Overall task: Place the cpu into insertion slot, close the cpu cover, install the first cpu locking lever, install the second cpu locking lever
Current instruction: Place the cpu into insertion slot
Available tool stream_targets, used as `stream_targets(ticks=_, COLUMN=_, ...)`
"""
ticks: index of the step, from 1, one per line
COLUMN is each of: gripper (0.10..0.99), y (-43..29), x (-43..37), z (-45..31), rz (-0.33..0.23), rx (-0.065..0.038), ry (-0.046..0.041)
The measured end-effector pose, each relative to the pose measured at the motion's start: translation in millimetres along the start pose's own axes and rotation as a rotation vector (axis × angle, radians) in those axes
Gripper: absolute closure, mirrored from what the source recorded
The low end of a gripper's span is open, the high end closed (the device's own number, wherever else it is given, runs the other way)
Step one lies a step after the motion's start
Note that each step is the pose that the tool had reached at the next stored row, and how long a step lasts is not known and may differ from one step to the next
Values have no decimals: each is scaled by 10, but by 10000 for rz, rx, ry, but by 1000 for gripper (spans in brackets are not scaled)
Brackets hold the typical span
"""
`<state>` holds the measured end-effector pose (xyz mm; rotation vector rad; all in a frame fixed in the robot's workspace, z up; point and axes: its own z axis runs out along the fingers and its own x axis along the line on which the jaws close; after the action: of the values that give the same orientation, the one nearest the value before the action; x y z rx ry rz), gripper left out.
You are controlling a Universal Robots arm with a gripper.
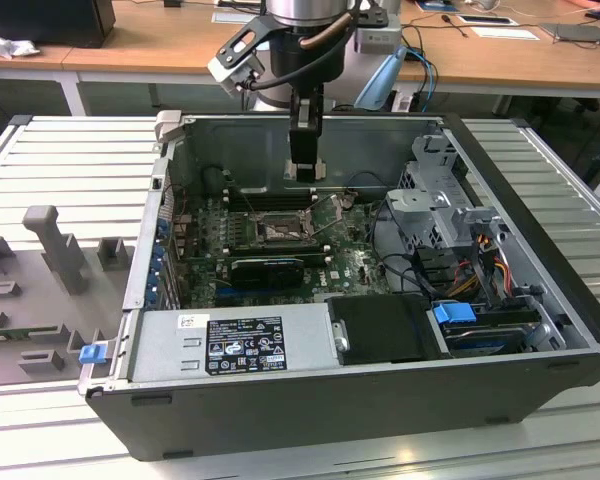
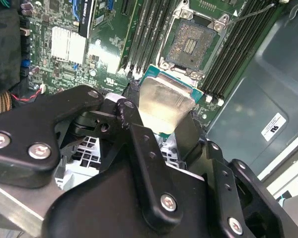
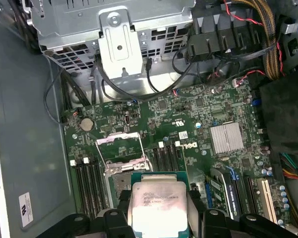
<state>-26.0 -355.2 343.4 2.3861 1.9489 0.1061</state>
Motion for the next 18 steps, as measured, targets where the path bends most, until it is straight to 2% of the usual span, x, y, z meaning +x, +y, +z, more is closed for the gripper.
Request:
stream_targets(ticks=8, gripper=557, y=-5, x=-4, z=38, rz=-227, rx=7, ry=31)
stream_targets(ticks=18, gripper=557, y=-19, x=-6, z=204, rz=-406, rx=4, ry=49)
